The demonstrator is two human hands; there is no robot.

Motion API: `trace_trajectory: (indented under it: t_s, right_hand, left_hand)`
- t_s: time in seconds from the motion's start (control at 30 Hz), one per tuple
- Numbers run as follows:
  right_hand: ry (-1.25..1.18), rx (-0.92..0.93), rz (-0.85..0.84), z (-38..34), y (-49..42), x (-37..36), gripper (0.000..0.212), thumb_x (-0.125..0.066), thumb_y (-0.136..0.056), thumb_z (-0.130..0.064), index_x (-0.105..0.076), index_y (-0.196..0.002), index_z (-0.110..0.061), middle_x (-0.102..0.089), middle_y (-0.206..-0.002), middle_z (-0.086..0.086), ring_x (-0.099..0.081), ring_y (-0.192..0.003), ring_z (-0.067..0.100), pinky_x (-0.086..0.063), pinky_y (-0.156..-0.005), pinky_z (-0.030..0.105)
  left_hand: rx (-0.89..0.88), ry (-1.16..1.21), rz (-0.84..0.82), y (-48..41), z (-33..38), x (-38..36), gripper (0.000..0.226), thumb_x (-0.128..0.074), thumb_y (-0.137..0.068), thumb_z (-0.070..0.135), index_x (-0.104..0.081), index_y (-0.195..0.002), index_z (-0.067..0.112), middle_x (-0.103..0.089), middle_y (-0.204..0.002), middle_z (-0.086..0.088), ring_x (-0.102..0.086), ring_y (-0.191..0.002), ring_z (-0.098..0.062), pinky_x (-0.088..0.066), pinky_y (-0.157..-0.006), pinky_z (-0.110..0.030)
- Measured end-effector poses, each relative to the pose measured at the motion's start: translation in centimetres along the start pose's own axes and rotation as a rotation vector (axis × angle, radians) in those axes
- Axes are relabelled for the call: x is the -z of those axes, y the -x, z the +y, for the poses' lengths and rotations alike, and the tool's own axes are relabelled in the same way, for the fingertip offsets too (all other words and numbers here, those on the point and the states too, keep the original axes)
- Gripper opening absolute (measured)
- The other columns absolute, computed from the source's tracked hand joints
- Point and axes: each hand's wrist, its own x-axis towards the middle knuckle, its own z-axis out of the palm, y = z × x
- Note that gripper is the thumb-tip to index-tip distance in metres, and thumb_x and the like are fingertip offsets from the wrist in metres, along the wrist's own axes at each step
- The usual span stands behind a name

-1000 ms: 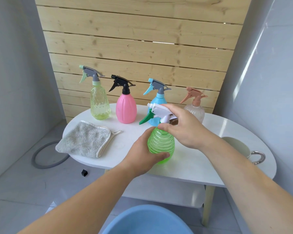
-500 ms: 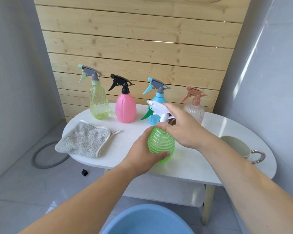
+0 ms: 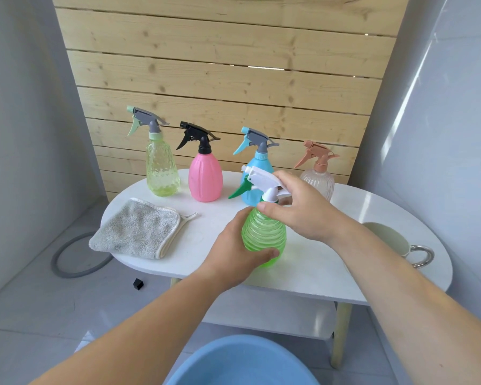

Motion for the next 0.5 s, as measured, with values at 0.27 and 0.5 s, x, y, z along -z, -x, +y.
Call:
trace_trajectory:
  t_s: [0.27, 0.5]
  right_hand:
    - [0.017, -0.041, 0.074, 0.56, -0.31, -0.64, 0.042, -0.081, -0.075, -0.040, -0.053, -0.091, -0.014, -0.058, -0.086, -0.002, -0.058, -0.081, 0.018, -0.050, -0.074, 0.038]
    - [-0.158, -0.006, -0.003, 0.28, 0.01, -0.13, 0.025, -0.064, -0.084, -0.020, -0.059, -0.108, -0.020, -0.066, -0.102, 0.006, -0.060, -0.079, 0.027, -0.046, -0.075, 0.035]
  left_hand:
    - [0.005, 0.001, 0.001, 0.23, 0.20, -0.18, 0.074, -0.090, -0.075, 0.025, -0.046, -0.129, 0.048, -0.064, -0.116, 0.024, -0.059, -0.106, 0.011, -0.047, -0.089, -0.011]
    - [0.010, 0.001, -0.002, 0.14, 0.20, -0.10, 0.069, -0.091, -0.074, 0.025, -0.046, -0.119, 0.053, -0.066, -0.114, 0.022, -0.060, -0.104, 0.010, -0.051, -0.090, -0.019]
